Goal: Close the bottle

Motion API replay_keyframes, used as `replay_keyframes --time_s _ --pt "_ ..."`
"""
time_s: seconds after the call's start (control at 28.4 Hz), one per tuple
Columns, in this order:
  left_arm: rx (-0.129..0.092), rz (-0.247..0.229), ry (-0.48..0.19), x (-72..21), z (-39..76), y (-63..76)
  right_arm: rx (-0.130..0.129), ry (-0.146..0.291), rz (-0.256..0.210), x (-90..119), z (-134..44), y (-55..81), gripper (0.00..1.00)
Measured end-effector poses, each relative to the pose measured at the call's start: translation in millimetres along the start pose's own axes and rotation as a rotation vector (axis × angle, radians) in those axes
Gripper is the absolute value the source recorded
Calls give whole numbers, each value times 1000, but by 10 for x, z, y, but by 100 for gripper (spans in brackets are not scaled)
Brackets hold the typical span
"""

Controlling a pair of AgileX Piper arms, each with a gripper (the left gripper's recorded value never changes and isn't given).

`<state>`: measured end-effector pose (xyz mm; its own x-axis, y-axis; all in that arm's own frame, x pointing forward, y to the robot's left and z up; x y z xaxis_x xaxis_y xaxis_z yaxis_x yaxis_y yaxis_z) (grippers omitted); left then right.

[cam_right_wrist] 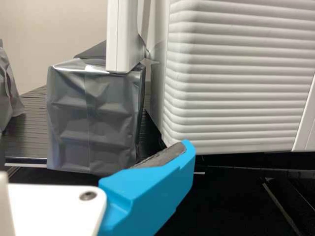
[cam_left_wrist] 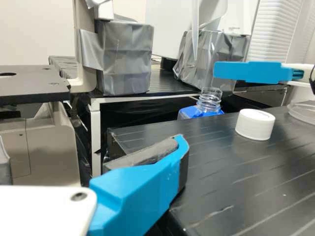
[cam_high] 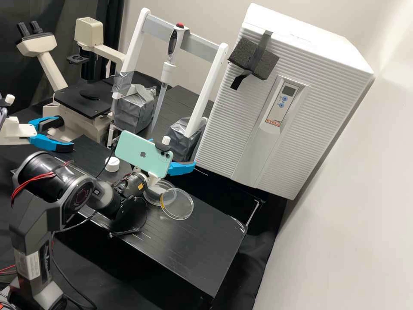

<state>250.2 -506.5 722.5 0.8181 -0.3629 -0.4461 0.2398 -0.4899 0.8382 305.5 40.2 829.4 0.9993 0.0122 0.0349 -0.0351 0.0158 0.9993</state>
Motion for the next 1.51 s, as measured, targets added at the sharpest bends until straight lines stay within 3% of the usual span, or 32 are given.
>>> replay_keyframes --time_s 0.14,0.39,0.56,0.67,0.88,1.02,1.09,1.2,1.27,1.41,1.51 --pt "18 4 6 -3 -16 7 0 0 0 0 0 0 100" --pt "28 9 4 8 -15 21 0 0 0 0 0 0 100" --pt "72 19 1 29 -13 46 6 -1 -5 -66 1 -2 100" --pt "72 22 0 36 -13 54 25 30 -1 -178 -49 27 100" --pt "79 23 0 39 -12 58 29 117 18 -358 -163 18 100" --pt "82 32 -4 64 -3 80 16 176 -29 -534 -233 -83 100" --pt "97 36 -3 79 -5 91 1 200 -62 -632 -250 -136 100" --pt "98 32 -1 98 -15 82 -16 213 -97 -753 -232 -181 100" --pt "105 35 -4 114 -11 91 -12 213 -120 -836 -200 -203 100" --pt "109 41 -5 136 -6 113 -14 207 -131 -978 -127 -183 100" --pt "124 41 -8 158 10 123 -11 223 -110 -1058 -133 -126 100"
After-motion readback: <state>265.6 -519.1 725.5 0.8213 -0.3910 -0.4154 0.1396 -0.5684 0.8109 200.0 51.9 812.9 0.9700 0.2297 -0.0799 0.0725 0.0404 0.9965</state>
